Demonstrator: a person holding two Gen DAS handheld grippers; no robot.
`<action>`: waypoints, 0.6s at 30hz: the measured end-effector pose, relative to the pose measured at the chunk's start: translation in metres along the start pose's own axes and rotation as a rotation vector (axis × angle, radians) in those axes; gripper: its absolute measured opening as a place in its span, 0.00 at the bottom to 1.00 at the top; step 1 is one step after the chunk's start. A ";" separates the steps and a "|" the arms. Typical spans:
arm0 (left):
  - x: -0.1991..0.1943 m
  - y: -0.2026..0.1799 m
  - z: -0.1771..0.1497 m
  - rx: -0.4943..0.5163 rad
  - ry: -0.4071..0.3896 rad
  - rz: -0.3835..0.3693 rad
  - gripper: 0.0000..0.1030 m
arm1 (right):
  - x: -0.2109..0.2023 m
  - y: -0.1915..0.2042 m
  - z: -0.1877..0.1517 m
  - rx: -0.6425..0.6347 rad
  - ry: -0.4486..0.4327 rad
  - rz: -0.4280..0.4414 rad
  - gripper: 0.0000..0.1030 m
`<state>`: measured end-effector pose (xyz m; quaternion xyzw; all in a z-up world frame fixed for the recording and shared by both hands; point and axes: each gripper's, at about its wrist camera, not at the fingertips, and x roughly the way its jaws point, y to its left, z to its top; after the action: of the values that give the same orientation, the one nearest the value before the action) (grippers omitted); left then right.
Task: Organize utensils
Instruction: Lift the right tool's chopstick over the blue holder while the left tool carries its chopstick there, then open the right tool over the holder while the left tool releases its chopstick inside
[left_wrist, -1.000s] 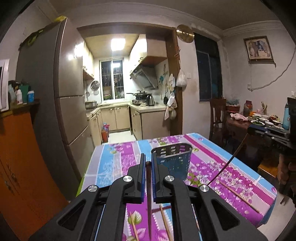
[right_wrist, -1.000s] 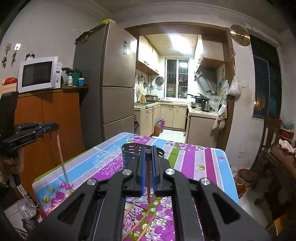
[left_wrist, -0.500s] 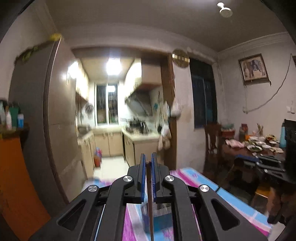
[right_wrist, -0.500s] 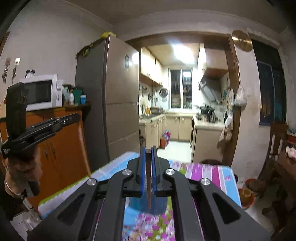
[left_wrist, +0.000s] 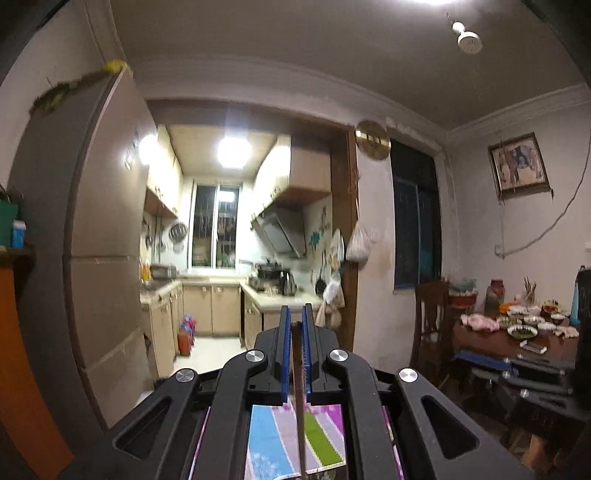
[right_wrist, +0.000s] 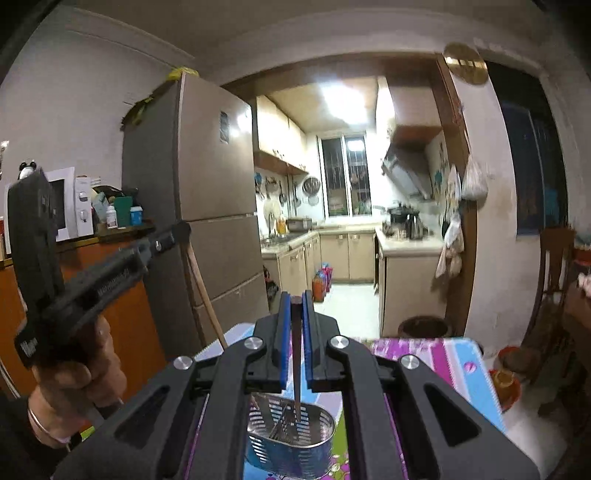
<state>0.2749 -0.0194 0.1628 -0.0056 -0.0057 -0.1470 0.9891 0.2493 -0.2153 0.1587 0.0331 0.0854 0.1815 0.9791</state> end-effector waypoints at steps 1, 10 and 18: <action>0.005 0.002 -0.008 0.009 0.011 0.006 0.07 | 0.005 -0.001 -0.005 0.004 0.013 -0.002 0.05; 0.026 0.020 -0.080 0.022 0.129 0.017 0.07 | 0.039 -0.005 -0.053 0.052 0.118 0.001 0.05; 0.023 0.036 -0.096 0.002 0.168 0.051 0.07 | 0.042 -0.007 -0.063 0.077 0.148 -0.028 0.17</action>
<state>0.3082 0.0067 0.0669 0.0074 0.0773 -0.1219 0.9895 0.2796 -0.2047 0.0898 0.0559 0.1650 0.1664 0.9705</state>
